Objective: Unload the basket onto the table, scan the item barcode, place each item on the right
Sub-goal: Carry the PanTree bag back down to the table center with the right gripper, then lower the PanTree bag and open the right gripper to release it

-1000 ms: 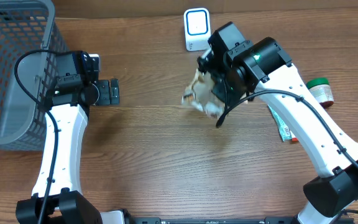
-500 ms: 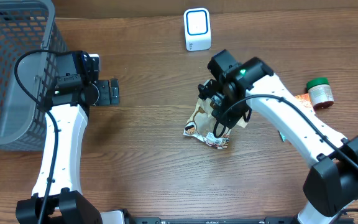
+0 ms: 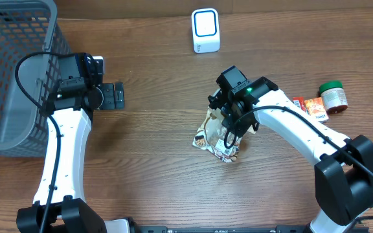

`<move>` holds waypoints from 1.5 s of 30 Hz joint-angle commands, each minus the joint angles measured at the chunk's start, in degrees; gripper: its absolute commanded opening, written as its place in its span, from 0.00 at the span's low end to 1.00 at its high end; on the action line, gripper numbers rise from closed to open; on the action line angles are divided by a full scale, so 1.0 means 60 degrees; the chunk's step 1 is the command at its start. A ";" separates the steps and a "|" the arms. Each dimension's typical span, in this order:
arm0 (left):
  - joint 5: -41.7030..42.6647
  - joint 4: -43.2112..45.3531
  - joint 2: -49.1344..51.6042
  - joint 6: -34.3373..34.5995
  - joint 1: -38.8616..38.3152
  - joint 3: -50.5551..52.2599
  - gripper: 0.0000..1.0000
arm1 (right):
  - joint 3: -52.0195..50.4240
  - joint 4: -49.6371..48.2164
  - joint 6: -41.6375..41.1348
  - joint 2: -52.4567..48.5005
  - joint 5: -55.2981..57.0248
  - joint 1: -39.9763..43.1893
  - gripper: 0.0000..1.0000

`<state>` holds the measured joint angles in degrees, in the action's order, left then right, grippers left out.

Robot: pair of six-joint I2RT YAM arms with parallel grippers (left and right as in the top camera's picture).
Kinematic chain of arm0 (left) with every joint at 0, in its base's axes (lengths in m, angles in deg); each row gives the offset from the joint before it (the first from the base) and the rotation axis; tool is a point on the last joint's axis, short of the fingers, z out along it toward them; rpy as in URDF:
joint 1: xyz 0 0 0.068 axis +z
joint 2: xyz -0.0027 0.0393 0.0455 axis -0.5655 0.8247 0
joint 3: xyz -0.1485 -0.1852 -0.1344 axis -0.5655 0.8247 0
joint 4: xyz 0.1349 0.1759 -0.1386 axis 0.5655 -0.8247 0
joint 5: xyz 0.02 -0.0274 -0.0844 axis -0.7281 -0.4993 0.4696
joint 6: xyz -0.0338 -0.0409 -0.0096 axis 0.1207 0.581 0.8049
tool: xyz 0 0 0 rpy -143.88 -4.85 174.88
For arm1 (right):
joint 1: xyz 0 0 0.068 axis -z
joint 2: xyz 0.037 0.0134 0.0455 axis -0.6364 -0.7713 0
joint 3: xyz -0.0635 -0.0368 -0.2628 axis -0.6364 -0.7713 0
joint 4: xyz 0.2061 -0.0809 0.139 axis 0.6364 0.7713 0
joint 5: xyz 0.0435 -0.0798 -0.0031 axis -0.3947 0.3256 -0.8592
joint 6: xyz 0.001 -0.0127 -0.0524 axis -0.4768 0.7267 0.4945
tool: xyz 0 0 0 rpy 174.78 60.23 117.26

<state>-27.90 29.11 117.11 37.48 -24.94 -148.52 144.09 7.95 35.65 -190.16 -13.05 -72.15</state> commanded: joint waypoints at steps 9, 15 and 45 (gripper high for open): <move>0.0084 0.0007 0.0084 -0.0211 0.0036 0.0080 1.00 | -0.0047 -0.0605 0.0036 -0.0015 0.0186 0.0040 0.64; 0.0084 0.0011 0.0084 -0.0211 0.0036 0.0080 1.00 | -0.0047 -0.1064 -0.0222 -0.0015 0.0189 0.0040 0.74; 0.0084 0.0007 0.0084 -0.0211 0.0036 0.0080 1.00 | -0.0051 -0.1639 -0.8750 -0.0015 -0.2503 -0.0291 0.54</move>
<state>-27.90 29.11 117.11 37.48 -24.94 -148.52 144.07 -2.19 -5.72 -190.16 -25.34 -72.47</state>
